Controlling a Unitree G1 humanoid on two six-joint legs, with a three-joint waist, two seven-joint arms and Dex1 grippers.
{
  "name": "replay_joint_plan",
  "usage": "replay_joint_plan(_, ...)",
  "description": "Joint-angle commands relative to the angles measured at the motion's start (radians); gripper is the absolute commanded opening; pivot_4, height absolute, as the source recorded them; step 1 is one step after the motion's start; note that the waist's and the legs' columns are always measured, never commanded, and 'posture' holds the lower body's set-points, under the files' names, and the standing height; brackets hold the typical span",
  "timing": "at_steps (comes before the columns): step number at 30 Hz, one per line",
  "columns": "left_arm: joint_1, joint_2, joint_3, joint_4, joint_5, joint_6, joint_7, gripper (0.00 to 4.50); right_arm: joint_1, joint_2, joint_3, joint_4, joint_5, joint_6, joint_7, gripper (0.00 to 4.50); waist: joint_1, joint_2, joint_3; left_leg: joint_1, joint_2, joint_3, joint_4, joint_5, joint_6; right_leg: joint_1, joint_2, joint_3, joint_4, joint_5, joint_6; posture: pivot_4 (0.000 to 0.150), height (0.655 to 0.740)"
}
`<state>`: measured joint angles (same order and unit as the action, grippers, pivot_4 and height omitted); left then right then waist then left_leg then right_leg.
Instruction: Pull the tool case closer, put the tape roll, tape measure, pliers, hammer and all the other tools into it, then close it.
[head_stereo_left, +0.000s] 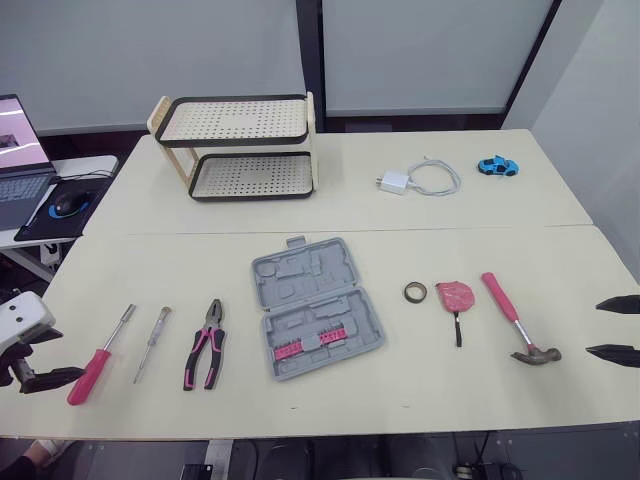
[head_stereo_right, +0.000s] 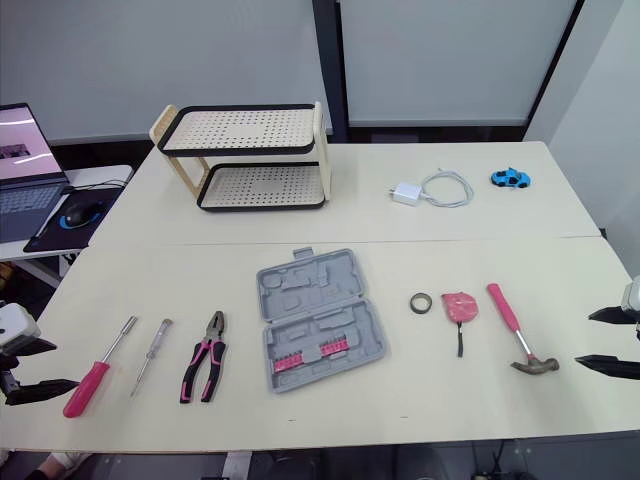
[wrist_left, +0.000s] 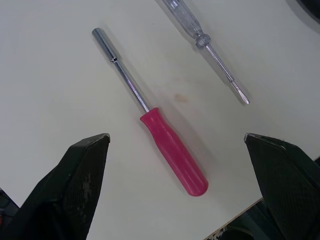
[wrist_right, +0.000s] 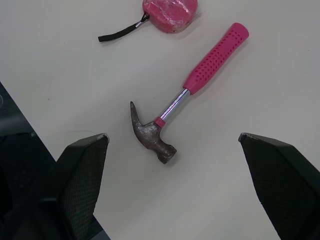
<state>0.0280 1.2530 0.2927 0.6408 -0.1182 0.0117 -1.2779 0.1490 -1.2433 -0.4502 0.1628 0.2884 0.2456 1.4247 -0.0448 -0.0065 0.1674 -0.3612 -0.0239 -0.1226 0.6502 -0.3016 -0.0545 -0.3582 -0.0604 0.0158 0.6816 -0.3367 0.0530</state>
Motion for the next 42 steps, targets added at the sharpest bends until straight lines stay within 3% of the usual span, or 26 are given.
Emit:
replay_joint_plan(1, -0.005, 0.018, 0.026, -0.002, -0.022, 0.002, -0.012, 4.49, -0.002, -0.015, -0.019, -0.017, 0.000, -0.002, 0.004, 4.50, 0.000, 0.000, 0.000, 0.000, 0.000, 0.000, 0.000, 0.000, 0.000, 0.000, 0.000, 0.000, 0.000, 0.000, 0.000, 0.150, 0.7400)
replay_joint_plan(20, -0.016, 0.010, 0.036, 0.034, -0.038, 0.031, -0.014, 4.49, -0.009, 0.000, -0.007, -0.015, -0.007, -0.003, -0.045, 4.50, -0.007, 0.000, 0.000, 0.000, 0.000, 0.000, 0.000, 0.000, 0.000, 0.000, 0.000, 0.000, 0.000, 0.000, 0.000, 0.150, 0.7400)
replay_joint_plan(39, 0.068, -0.007, 0.110, 0.027, -0.086, 0.045, 0.030, 4.49, -0.004, 0.030, -0.006, -0.041, -0.024, -0.015, -0.095, 4.50, -0.009, 0.000, 0.000, 0.000, 0.000, 0.000, 0.000, 0.000, 0.000, 0.000, 0.000, 0.000, 0.001, 0.000, 0.000, 0.150, 0.7400)
replay_joint_plan(42, 0.091, -0.051, 0.148, -0.068, -0.140, 0.111, 0.048, 4.49, -0.026, 0.051, 0.002, -0.095, 0.009, 0.027, -0.112, 4.50, -0.009, 0.000, 0.000, 0.000, 0.000, 0.000, 0.000, 0.000, 0.000, 0.000, 0.000, 0.000, 0.001, 0.000, 0.000, 0.150, 0.7400)
